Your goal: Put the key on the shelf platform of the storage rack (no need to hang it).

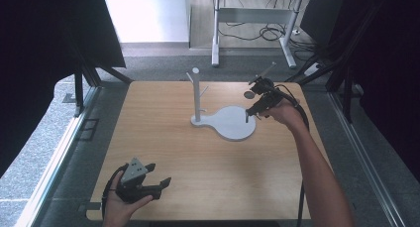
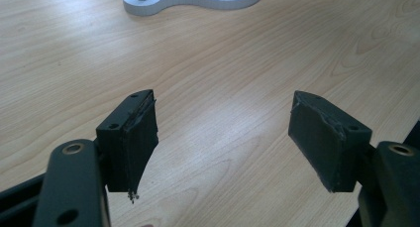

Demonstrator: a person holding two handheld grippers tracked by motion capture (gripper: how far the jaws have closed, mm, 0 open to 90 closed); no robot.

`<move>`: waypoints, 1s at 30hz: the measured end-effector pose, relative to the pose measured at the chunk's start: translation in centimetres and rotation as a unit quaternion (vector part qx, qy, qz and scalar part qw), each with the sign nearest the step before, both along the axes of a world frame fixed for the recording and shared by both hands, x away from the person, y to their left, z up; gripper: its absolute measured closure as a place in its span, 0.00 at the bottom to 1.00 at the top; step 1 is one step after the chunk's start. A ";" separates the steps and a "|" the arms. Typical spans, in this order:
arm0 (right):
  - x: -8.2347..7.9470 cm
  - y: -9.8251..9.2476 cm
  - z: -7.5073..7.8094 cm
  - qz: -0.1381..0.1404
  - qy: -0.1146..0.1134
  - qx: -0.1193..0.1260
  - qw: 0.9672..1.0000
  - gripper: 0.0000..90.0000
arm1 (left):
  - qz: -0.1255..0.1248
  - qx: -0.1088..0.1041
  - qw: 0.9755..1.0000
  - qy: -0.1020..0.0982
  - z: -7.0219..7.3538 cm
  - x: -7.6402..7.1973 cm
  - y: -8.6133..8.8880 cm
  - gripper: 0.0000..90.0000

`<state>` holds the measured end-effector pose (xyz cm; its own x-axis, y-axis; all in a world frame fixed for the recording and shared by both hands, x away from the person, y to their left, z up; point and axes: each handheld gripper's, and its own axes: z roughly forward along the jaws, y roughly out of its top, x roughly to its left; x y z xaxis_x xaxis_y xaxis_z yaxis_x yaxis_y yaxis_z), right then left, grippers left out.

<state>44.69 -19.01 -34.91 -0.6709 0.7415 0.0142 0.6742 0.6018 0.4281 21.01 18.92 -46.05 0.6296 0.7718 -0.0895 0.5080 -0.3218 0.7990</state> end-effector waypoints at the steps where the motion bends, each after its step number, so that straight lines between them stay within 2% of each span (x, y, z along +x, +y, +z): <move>1: 0.2 0.1 -0.1 -0.003 0.003 0.001 1.000 0.75 | 0.002 -0.004 1.000 -0.001 0.1 0.0 0.1 0.30; 12: 2.6 1.9 -2.3 -0.009 0.019 -0.008 1.000 0.75 | 0.003 -0.004 1.000 0.001 0.0 0.0 0.3 0.30; 30: 4.0 3.4 -3.3 -0.014 0.018 0.002 1.000 0.75 | 0.001 -0.002 1.000 0.002 -0.1 0.0 0.1 0.30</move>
